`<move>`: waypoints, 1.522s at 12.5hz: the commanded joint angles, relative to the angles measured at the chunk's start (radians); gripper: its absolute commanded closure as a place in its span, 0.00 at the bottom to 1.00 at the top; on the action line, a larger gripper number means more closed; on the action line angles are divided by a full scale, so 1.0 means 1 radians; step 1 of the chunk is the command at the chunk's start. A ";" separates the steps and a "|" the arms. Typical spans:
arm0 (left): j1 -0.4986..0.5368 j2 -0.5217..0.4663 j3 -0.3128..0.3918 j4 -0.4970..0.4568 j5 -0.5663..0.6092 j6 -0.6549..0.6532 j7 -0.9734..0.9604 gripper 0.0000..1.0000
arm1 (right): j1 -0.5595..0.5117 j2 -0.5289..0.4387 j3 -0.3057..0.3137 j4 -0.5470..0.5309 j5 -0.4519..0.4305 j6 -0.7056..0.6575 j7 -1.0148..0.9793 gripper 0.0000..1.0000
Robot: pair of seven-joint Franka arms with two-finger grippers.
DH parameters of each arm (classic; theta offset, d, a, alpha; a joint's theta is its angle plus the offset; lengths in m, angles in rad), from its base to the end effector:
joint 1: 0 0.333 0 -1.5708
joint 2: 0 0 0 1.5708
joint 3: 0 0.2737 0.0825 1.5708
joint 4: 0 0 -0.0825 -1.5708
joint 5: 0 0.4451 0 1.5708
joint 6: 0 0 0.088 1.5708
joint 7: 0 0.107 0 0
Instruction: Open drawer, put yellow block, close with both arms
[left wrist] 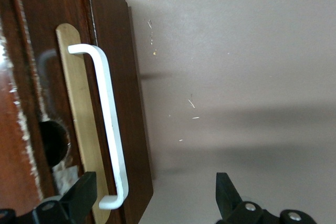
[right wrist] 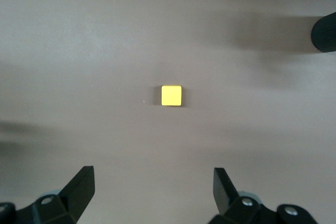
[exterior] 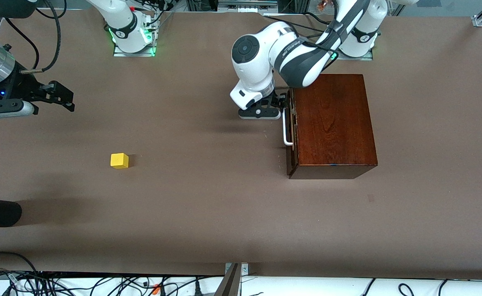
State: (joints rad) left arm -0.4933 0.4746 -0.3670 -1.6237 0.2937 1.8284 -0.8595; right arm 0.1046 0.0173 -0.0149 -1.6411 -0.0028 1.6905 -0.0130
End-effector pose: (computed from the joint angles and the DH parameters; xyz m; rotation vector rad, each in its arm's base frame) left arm 0.4762 -0.4916 0.2780 -2.8920 0.1331 0.1043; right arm 0.6267 0.0562 0.5444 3.1352 0.1616 0.0505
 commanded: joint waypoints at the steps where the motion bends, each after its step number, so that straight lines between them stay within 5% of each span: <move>1: -0.011 0.028 0.010 0.024 0.065 0.006 -0.018 0.00 | -0.011 0.013 0.009 0.030 0.007 -0.012 -0.013 0.00; 19: -0.004 0.107 0.051 -0.005 0.119 0.051 -0.032 0.00 | -0.016 0.021 0.004 0.030 0.009 -0.006 -0.013 0.00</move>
State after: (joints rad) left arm -0.4936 0.5719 -0.3278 -1.6293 0.3779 1.8670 -0.8746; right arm 0.1030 0.0199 -0.0161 -1.6388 -0.0028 1.6907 -0.0132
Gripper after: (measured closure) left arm 0.000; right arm 0.000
